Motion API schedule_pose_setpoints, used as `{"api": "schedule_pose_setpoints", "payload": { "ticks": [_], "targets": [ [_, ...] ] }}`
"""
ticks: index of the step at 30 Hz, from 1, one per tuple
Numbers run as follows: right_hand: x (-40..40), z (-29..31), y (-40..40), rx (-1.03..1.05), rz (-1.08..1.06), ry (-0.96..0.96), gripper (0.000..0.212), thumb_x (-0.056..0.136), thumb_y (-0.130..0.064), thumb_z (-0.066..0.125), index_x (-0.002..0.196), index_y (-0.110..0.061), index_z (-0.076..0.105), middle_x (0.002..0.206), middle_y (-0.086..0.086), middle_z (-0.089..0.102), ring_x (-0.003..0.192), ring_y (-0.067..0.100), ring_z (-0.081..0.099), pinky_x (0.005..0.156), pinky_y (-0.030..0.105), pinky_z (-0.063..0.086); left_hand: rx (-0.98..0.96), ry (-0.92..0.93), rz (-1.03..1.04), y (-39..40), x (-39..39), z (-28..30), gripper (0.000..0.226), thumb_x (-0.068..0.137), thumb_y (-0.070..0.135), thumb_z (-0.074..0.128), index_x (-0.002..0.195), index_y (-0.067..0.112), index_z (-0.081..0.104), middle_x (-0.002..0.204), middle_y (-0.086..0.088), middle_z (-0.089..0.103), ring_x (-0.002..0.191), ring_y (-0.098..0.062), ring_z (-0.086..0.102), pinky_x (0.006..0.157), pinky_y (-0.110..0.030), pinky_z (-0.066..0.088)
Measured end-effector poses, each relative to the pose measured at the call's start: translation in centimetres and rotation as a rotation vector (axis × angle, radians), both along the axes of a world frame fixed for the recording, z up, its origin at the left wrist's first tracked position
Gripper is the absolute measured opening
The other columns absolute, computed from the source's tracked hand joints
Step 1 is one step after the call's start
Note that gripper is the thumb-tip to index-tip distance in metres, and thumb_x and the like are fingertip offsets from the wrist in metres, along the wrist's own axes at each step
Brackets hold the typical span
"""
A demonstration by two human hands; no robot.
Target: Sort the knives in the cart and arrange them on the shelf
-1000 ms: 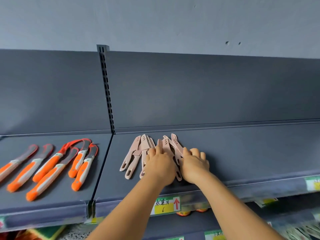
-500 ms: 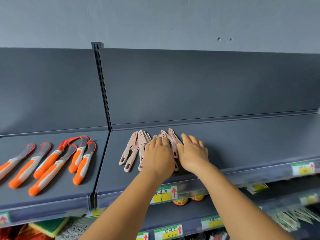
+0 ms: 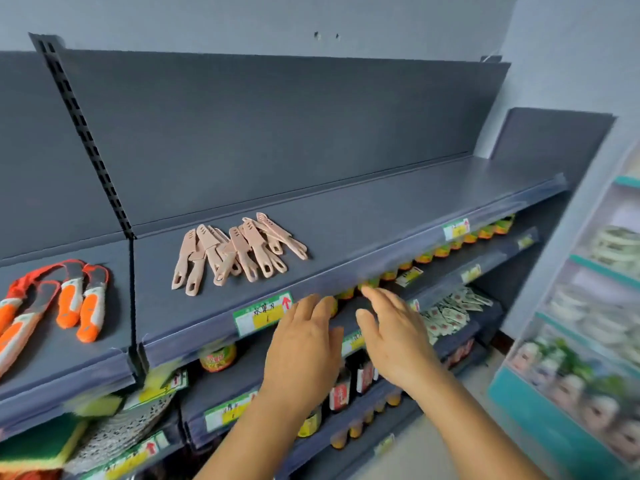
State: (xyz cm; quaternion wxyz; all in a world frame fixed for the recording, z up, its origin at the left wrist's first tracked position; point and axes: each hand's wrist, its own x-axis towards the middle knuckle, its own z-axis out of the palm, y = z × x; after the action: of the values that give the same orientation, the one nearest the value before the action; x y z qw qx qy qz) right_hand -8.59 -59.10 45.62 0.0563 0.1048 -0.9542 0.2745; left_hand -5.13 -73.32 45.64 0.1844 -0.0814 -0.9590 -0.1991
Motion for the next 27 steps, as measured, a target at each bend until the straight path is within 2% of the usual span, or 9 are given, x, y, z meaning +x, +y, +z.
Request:
{"api": "schedule_pose_setpoints", "payload": {
  "ticks": [3,6,12,17,22,27],
  "targets": [
    [3.3,-3.2,2.7,0.007,-0.114,-0.095,0.051,0.099,-0.044,0.025,0.146,-0.024,0.032,0.152,-0.007,0.032,0.139,0.015,0.029,0.113,0.036,0.024,-0.008,-0.084,-0.073,2.2,2.0,-2.9,0.042,0.095,0.026,0.050,0.135,0.015,0.049,0.137,-0.003,0.049,0.127,-0.024,0.045,0.105,-0.031,0.035],
    [6.6,-6.0,5.4,0.011,-0.237,-0.191,0.060,0.092,-0.048,0.020,0.145,-0.023,0.035,0.150,-0.004,0.036,0.137,0.017,0.033,0.112,0.036,0.027,-0.001,-0.144,-0.166,4.7,3.7,-5.5,0.039,0.091,0.027,0.050,0.127,0.012,0.057,0.124,-0.005,0.059,0.114,-0.028,0.056,0.094,-0.035,0.046],
    [12.9,-10.2,11.1,-0.006,-0.457,-0.293,0.054,0.097,-0.045,0.025,0.145,-0.021,0.035,0.150,-0.001,0.038,0.137,0.017,0.033,0.113,0.034,0.026,-0.061,-0.361,-0.344,10.8,6.7,-10.3,0.048,0.096,0.033,0.044,0.141,0.020,0.040,0.145,0.000,0.042,0.130,-0.022,0.040,0.106,-0.033,0.035],
    [18.0,-12.5,16.3,-0.046,-0.654,-0.327,0.046,0.100,-0.038,0.033,0.143,-0.022,0.037,0.149,-0.003,0.039,0.136,0.016,0.035,0.114,0.035,0.026,-0.123,-0.469,-0.522,17.4,9.4,-12.8,0.051,0.100,0.038,0.037,0.147,0.021,0.028,0.151,0.003,0.031,0.136,-0.016,0.032,0.110,-0.028,0.025],
    [23.4,-14.4,22.1,-0.099,-0.839,-0.403,0.045,0.101,-0.038,0.033,0.144,-0.023,0.037,0.150,-0.003,0.036,0.138,0.017,0.032,0.114,0.035,0.022,-0.194,-0.521,-0.702,24.1,12.4,-15.0,0.051,0.100,0.035,0.036,0.147,0.019,0.027,0.149,0.003,0.033,0.136,-0.014,0.029,0.110,-0.025,0.021],
    [28.0,-16.9,28.5,-0.156,-0.946,-0.471,0.044,0.101,-0.036,0.036,0.142,-0.020,0.039,0.148,0.001,0.040,0.135,0.020,0.037,0.113,0.035,0.028,-0.242,-0.565,-0.800,31.4,15.4,-16.4,0.050,0.100,0.036,0.038,0.147,0.021,0.029,0.150,0.003,0.033,0.137,-0.014,0.029,0.111,-0.025,0.022]
  ]
}}
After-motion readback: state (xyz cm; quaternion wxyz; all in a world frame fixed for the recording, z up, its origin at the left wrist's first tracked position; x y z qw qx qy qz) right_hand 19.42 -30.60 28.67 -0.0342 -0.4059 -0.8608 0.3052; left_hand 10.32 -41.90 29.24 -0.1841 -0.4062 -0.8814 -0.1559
